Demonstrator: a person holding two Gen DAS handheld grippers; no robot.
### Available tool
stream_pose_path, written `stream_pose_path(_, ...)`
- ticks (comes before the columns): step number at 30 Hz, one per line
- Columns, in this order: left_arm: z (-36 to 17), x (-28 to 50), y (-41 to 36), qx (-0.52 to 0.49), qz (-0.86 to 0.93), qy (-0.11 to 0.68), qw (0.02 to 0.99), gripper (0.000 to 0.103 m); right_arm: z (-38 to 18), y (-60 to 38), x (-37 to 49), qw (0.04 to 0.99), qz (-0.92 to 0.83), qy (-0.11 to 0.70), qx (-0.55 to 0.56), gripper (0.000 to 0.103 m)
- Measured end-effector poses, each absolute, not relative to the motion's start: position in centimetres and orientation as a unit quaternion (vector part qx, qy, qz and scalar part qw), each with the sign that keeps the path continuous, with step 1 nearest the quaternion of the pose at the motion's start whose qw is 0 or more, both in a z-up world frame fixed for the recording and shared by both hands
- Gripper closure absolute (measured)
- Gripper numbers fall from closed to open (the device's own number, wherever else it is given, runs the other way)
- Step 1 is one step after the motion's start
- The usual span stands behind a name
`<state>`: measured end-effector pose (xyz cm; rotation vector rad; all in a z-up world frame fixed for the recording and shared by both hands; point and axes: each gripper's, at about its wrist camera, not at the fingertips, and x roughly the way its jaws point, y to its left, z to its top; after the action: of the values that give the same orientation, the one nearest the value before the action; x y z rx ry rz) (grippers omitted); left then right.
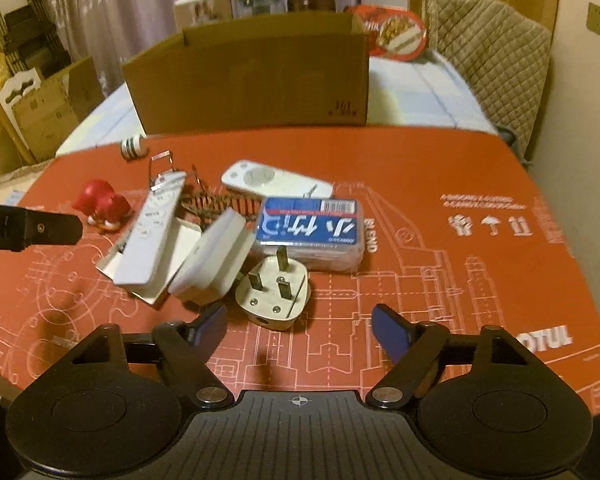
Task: Organize rigid objects
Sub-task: 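Move the left tool toward the white remote while the right tool approaches the white plug, then grasp the white remote with the left tool while the right tool grasps the white plug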
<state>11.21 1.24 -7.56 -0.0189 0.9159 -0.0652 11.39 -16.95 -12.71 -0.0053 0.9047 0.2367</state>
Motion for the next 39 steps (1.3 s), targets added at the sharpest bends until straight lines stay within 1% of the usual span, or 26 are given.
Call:
stream_pose_path(6,-8.8,12.5,1.2,-0.016,-0.037,0.453,0.891,0.013,-14.8,-16.4,13.0,0.889,0.119,0.442,0.004,0.033)
stream_pose_path(12,-9.9,13.1,1.3,-0.020,-0.039,0.463,0.885,0.013,-15.6,-15.6,14.1,0.892,0.117,0.438,-0.002,0.036)
stream_pose_path(14,-10.3,13.2,1.4,-0.020,-0.039,0.466,0.884,0.013,-15.6,-15.4,14.2,0.893,0.117,0.434,-0.012,0.040)
stream_pose_path(15,-10.4,13.3,1.5,-0.021,-0.039,0.468,0.883,0.014,-15.6,-15.4,14.2,0.894,0.117,0.433,-0.018,0.044)
stream_pose_path(16,-10.5,13.3,1.5,-0.022,-0.037,0.469,0.882,0.014,-15.5,-15.3,14.2,0.894,0.118,0.432,-0.023,0.052)
stream_pose_path(17,-10.6,13.4,1.5,-0.022,-0.038,0.469,0.882,0.014,-15.5,-15.2,14.1,0.894,0.118,0.430,-0.029,0.056)
stream_pose_path(25,-10.9,13.6,1.2,-0.023,-0.055,0.464,0.884,0.015,-15.0,-16.4,12.9,0.896,0.096,0.432,-0.034,0.057)
stream_pose_path(31,-11.5,14.5,0.6,-0.014,-0.064,0.455,0.888,0.022,-13.6,-17.7,12.6,0.904,0.080,0.419,-0.036,0.057)
stream_pose_path(33,-11.7,14.9,0.4,-0.016,-0.066,0.451,0.890,0.029,-13.3,-18.2,12.7,0.906,0.074,0.415,-0.035,0.057)
stream_pose_path(34,-11.9,15.0,0.3,-0.017,-0.065,0.450,0.890,0.031,-13.2,-18.4,12.8,0.907,0.070,0.414,-0.033,0.057)
stream_pose_path(36,-12.3,15.5,0.1,-0.016,-0.064,0.449,0.891,0.040,-12.9,-18.6,12.9,0.908,0.067,0.413,-0.027,0.057)
stream_pose_path(39,-12.9,16.3,-0.5,-0.007,-0.066,0.450,0.890,0.050,-12.7,-18.7,13.0,0.909,0.067,0.410,-0.022,0.057)
